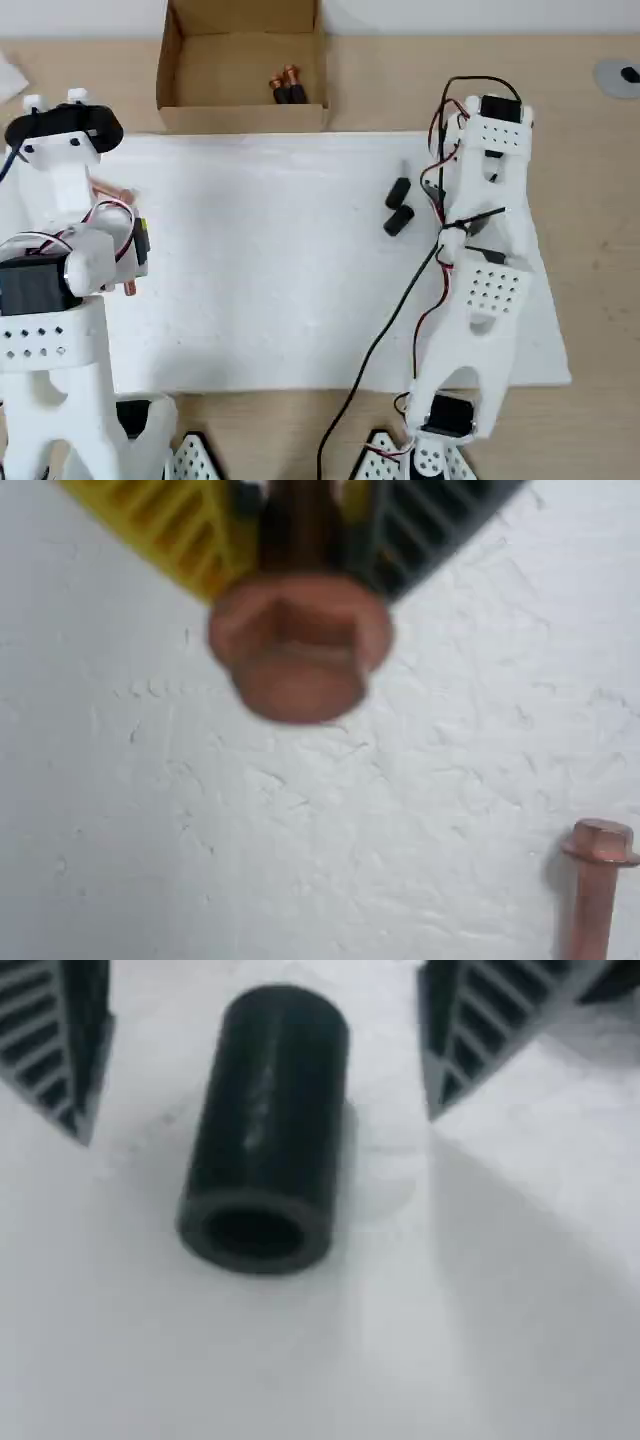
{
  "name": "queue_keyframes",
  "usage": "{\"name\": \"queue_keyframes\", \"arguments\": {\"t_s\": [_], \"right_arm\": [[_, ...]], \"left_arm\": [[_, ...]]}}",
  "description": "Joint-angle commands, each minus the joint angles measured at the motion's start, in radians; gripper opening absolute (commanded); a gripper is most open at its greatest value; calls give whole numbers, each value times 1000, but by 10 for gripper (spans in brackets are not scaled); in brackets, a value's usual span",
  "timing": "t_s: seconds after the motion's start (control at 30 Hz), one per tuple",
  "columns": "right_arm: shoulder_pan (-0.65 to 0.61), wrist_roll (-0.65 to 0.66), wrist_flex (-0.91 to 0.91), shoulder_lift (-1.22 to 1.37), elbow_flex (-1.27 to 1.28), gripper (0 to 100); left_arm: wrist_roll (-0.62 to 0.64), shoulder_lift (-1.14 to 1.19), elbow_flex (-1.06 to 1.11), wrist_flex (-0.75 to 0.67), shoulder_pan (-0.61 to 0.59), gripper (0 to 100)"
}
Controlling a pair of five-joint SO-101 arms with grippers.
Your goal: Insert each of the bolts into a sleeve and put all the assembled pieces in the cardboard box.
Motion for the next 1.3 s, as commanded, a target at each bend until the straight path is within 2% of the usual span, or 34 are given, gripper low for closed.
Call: {"name": "queue_keyframes", "arguments": {"t_s": [0.0, 0.17, 0.67, 0.9, 1.0, 1.2, 1.27], "right_arm": [[31, -17, -8, -4, -5, 235], [47, -9, -26, -2, -5, 179], [38, 32, -25, 77, -15, 175], [16, 38, -35, 79, -21, 51], [-8, 115, -38, 81, -25, 9], [-19, 137, -37, 81, -25, 10], [-16, 195, -31, 77, -25, 10]], "left_arm": [[-8, -24, -5, -15, 14, 6], [-8, -24, -5, -15, 14, 6], [-8, -27, -5, -15, 14, 6], [-8, -30, -5, -15, 14, 6], [-8, -30, -5, -15, 14, 6], [-8, -31, -5, -14, 12, 6], [-8, -31, -5, -14, 12, 6]]}}
